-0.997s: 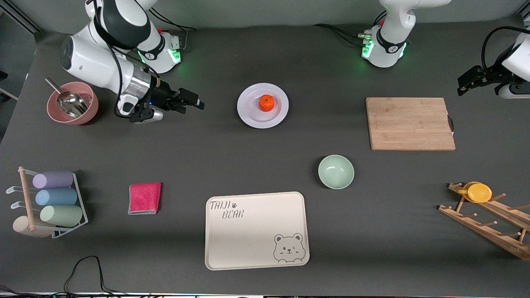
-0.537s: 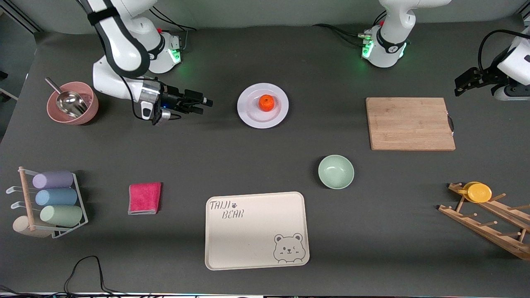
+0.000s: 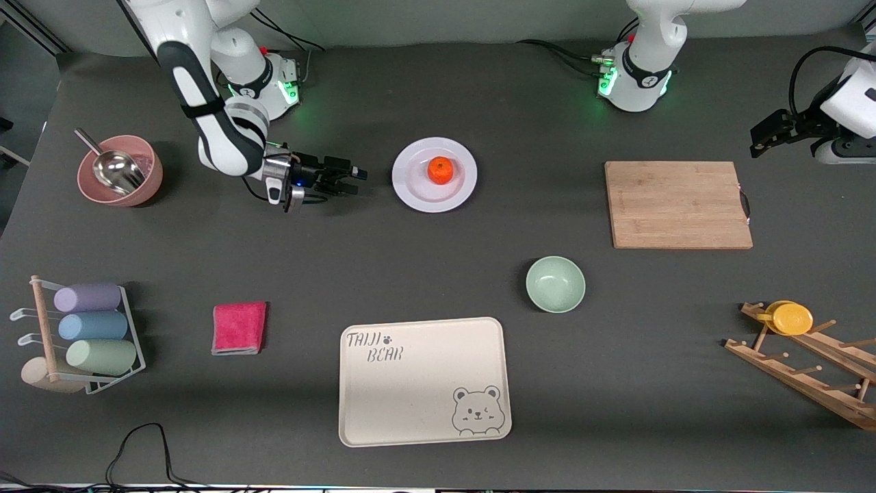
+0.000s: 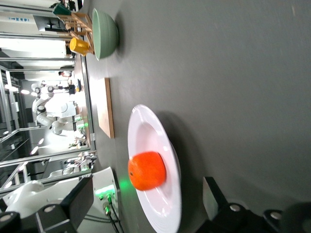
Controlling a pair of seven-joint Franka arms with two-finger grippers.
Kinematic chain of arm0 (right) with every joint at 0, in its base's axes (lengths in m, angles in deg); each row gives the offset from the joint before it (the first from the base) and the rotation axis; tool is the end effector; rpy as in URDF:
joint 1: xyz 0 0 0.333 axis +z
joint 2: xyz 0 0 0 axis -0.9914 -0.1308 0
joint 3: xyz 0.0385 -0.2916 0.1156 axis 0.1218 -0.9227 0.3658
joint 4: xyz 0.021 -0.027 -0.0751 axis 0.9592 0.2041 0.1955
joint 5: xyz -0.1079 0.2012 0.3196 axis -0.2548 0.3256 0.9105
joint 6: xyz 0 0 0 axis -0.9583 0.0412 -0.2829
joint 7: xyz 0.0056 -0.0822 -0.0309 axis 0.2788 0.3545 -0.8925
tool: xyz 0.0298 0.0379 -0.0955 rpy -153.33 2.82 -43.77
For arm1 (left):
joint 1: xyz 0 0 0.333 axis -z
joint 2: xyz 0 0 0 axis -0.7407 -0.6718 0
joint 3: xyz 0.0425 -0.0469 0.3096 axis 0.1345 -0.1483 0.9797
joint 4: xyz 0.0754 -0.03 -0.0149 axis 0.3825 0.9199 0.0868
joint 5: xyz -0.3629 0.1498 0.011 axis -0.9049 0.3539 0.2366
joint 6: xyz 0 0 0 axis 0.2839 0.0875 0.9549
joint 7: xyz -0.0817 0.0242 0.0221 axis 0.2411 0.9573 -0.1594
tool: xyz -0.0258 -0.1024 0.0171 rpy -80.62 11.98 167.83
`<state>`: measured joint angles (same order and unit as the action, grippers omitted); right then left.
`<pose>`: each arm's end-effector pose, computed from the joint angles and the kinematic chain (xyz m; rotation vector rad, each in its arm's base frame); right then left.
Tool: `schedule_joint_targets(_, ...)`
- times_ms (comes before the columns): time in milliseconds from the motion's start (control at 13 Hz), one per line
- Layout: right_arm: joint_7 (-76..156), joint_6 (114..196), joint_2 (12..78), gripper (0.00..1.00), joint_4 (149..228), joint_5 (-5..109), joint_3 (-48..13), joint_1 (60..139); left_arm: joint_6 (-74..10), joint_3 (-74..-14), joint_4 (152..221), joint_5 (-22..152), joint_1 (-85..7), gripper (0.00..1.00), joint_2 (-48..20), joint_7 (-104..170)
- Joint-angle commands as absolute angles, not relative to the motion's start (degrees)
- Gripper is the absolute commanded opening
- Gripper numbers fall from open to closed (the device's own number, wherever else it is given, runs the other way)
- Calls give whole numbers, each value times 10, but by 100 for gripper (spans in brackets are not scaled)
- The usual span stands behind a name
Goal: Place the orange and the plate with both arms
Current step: 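Reach the right gripper to the rim of the white plate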
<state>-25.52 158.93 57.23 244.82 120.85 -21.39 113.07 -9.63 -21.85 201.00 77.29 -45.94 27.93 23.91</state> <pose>0.3184 0.1716 0.1509 -2.0256 0.0971 0.0296 0.4636 0.0245 0.5764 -3.1079 0.0406 0.0857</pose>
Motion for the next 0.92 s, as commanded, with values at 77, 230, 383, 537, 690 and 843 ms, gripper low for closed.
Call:
schedule_joint_targets(77,-289,1558,519,100,2436,1228,-213,1133,-93,-215,2023,774,-452,100,294,239)
schedule_joint_targets(230,-288,1558,507,97,2435,1230,-201,1133,-92,-215,2023,774,-451,100,294,241)
schedule_joint_targets(383,-287,1558,494,85,2432,1274,-164,1132,-90,-215,2023,774,-451,100,294,242)
schedule_joint_targets(537,-289,1560,487,77,2428,1324,-125,1132,-90,-215,2023,774,-451,100,294,242)
schedule_joint_targets(690,-290,1561,487,69,2428,1327,-122,1132,-91,-215,2023,774,-452,100,293,242)
schedule_joint_targets(843,-304,1561,482,67,2428,1327,-122,1129,-92,-215,2023,775,-451,100,292,242)
